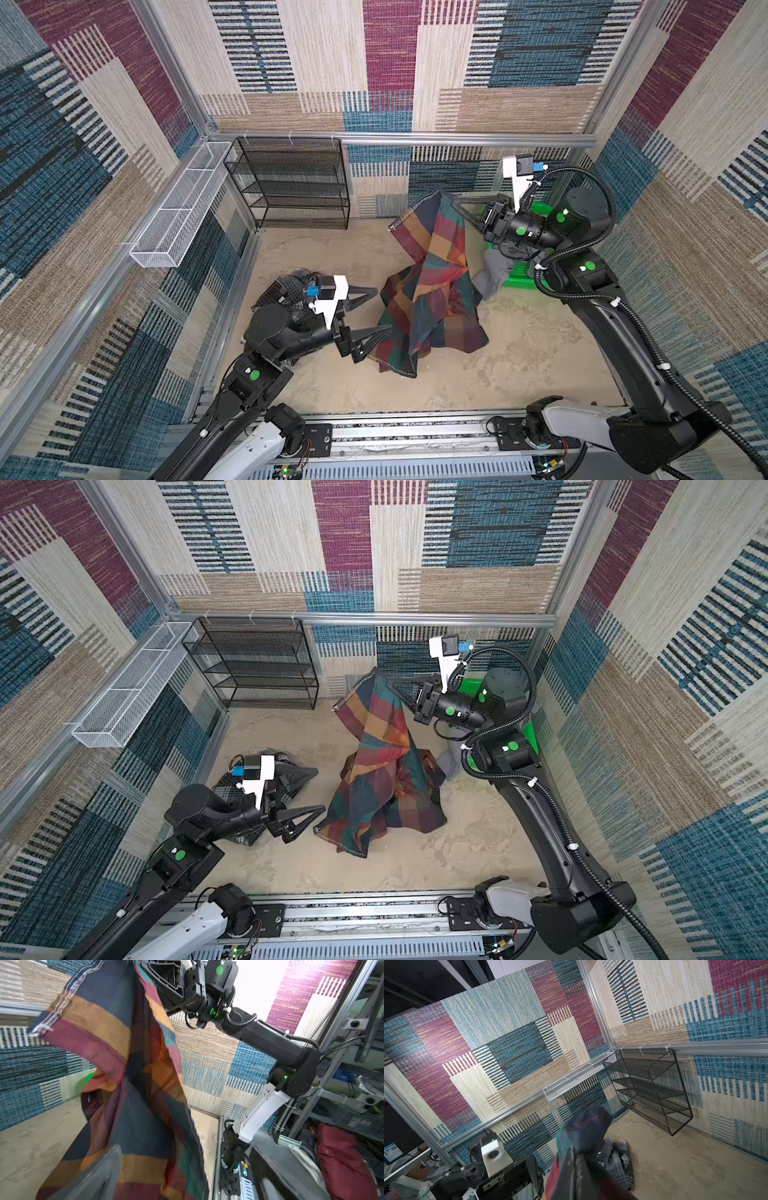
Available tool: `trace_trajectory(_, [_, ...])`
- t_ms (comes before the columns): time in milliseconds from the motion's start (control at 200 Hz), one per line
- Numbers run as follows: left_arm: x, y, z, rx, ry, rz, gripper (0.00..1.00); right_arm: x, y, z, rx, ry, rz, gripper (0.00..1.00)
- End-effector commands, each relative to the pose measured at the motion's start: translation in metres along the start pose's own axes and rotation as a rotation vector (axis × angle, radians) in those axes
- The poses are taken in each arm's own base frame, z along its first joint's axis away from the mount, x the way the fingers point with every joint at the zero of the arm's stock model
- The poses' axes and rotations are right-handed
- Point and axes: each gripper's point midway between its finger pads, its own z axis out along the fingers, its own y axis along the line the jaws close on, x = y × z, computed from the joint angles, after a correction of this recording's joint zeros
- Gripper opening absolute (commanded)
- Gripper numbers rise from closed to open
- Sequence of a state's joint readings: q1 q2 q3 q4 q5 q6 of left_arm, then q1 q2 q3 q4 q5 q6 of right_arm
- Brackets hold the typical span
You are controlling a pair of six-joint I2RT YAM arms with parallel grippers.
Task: Fold and stack the long sleeve shirts
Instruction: 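Lower the plaid shirt onto the table while the left gripper reaches toward it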
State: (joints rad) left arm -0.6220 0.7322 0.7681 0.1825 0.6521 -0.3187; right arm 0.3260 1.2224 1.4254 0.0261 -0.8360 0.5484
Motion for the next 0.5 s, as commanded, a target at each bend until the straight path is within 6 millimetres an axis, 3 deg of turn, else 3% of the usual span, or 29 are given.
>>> trace_trajectory(0, [-0.022,-0.007,0.023,0.068,-0.074,-0.062,0.99,-0.005,0.018,-0.005,-0.071,-0.043,-0.067,0.0])
trace_trajectory(85, [-0.015,-0.015,0.045,0.104,-0.041,-0.056,0.99,0.001,0.015,-0.011,-0.043,-0.055,-0.072,0.0])
trace_trajectory(150, [-0.001,-0.022,0.06,0.143,0.007,-0.036,0.91,0.01,0.012,-0.017,-0.011,-0.057,-0.069,0.0])
trace_trajectory(245, [0.026,-0.018,0.069,0.132,0.074,-0.048,0.8,0.04,0.001,-0.03,0.045,-0.043,-0.012,0.0])
trace_trajectory(280, [0.033,-0.012,0.067,0.097,0.085,-0.052,0.78,0.056,-0.005,-0.036,0.076,-0.028,0.008,0.0])
trace_trajectory(361, [0.035,0.0,0.045,-0.021,0.059,0.014,0.81,0.113,-0.025,-0.057,0.163,0.029,0.1,0.0])
trace_trajectory(451, [0.032,0.018,0.013,-0.202,0.033,0.084,0.91,0.17,-0.031,-0.081,0.204,0.071,0.186,0.01])
trace_trajectory(496, [0.029,0.022,0.001,-0.252,0.034,0.111,0.93,0.194,-0.024,-0.091,0.182,0.088,0.207,0.05])
